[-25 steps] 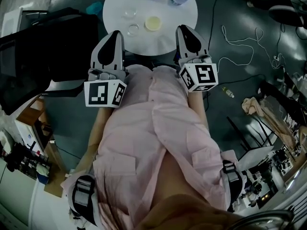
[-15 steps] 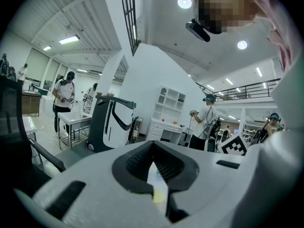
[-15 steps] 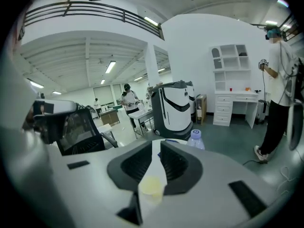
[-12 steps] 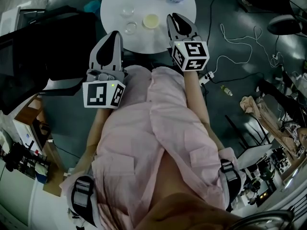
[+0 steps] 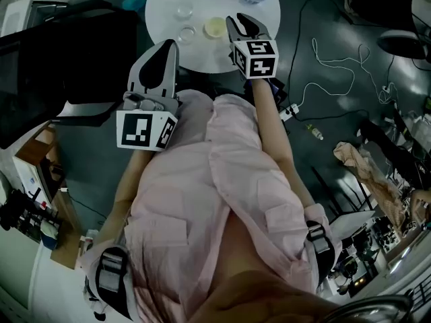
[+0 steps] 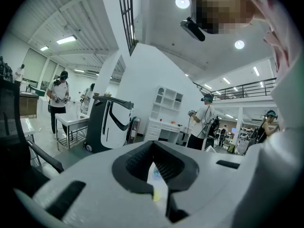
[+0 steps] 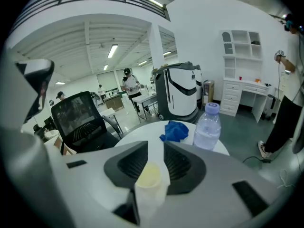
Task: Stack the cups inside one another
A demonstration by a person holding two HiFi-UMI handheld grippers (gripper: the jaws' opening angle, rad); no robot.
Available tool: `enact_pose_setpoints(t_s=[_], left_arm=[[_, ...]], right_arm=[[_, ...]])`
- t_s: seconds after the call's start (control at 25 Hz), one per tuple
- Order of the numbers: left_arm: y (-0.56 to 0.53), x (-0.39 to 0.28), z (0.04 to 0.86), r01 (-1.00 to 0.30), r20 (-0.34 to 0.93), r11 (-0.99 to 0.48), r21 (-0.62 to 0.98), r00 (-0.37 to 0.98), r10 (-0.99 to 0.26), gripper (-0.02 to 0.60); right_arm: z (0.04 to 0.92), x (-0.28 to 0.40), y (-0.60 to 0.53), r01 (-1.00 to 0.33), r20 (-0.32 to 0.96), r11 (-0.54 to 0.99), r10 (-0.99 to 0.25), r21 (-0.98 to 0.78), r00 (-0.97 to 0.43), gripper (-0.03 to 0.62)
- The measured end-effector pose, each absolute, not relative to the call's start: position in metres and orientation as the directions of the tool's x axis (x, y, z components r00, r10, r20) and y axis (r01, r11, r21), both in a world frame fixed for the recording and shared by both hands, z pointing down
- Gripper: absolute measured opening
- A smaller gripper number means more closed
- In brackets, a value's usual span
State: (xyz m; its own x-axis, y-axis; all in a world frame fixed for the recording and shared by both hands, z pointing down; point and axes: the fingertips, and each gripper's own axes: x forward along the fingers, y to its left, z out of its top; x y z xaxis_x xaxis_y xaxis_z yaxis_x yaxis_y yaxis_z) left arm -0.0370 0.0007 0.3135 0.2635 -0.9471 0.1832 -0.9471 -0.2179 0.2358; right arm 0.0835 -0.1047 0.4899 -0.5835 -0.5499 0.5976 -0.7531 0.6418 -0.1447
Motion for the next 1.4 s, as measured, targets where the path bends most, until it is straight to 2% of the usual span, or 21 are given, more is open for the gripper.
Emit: enact_pose_setpoints(t_s=[0.44,1.12,1.28,1.32,1.36,1.4], left_arm=[[0.000,-0.040,0.313,-0.951,0.182,-0.204,0.234,0.249,-0.951,0.016],[-0.011,-0.045,0.319,-0.952,0.213,-0.177,0.251,0.233,-0.949,0.016],[-0.013,-0.047,0.322,-0.950,0.230,-0.174,0.260,0.236,-0.944,0.017],[-0.015,-0.046,0.324,-0.949,0.236,-0.173,0.264,0.238,-0.942,0.016],[-0.017,-0.045,0.327,-0.947,0.242,-0.174,0.269,0.241,-0.940,0.015],[-0.019,-0.044,0.329,-0.946,0.247,-0.174,0.274,0.244,-0.938,0.016]], right_arm=[[0.560,0.077,-0.101,-0.754,0.729,0.634,-0.432,-0.173,-0.531,0.102],[0.612,0.077,-0.099,-0.789,0.818,0.570,-0.327,-0.228,-0.472,0.107],[0.623,0.080,-0.094,-0.819,0.835,0.513,-0.308,-0.257,-0.455,0.107],[0.626,0.084,-0.094,-0.830,0.843,0.496,-0.307,-0.255,-0.443,0.101],[0.628,0.087,-0.093,-0.839,0.848,0.482,-0.308,-0.253,-0.432,0.057],[0.630,0.090,-0.093,-0.846,0.851,0.472,-0.310,-0.249,-0.424,0.044]])
